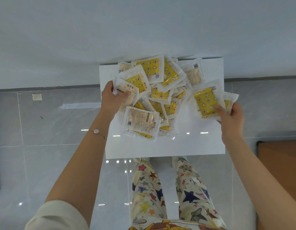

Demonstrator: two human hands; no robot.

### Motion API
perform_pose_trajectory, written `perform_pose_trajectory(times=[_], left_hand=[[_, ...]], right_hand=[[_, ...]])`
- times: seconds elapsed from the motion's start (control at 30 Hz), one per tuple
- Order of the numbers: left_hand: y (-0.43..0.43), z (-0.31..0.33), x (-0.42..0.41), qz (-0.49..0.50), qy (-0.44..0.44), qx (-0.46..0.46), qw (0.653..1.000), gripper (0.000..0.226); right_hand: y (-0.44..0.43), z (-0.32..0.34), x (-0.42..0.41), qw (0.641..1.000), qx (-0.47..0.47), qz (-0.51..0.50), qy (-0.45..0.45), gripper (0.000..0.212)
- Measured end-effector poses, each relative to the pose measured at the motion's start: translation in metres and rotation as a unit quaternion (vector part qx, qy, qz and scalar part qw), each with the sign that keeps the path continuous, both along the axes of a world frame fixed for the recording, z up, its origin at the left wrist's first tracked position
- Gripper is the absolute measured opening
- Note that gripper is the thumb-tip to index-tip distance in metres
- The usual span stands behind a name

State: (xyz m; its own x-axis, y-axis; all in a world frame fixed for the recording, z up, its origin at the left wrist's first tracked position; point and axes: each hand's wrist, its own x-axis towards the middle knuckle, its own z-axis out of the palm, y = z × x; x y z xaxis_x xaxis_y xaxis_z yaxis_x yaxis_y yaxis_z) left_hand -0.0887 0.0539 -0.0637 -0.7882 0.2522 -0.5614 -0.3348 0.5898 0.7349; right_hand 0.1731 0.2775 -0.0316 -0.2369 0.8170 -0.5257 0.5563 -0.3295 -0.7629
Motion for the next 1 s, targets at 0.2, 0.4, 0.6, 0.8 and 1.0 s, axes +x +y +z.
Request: perform_pose_trajectory(times=[0.2,0.4,0.6,0.8,1.0], left_hand=[[-0.016,0.042,0.010,0.048,0.049,0.009,0.998,0.027],[-0.036,0.126,0.022,0.113,0.030,0.033,0.993,0.031],[-0.066,0.231,0.062,0.251,-0.016,0.116,0.961,0.035],[-0.140,0.308,0.121,0.347,-0.026,0.122,0.930,0.038],[-0.240,0.352,0.170,0.437,-0.025,0.186,0.880,0.037]], right_hand=[[0.002,0.049,-0.027,0.998,-0.025,0.037,0.040,0.011],[-0.014,0.119,-0.060,0.980,-0.124,0.145,0.051,0.022],[-0.041,0.211,-0.088,0.958,-0.124,0.245,0.077,0.042],[-0.090,0.285,-0.112,0.930,-0.112,0.345,0.069,0.050],[-0.177,0.329,-0.147,0.862,-0.109,0.490,0.062,0.053]])
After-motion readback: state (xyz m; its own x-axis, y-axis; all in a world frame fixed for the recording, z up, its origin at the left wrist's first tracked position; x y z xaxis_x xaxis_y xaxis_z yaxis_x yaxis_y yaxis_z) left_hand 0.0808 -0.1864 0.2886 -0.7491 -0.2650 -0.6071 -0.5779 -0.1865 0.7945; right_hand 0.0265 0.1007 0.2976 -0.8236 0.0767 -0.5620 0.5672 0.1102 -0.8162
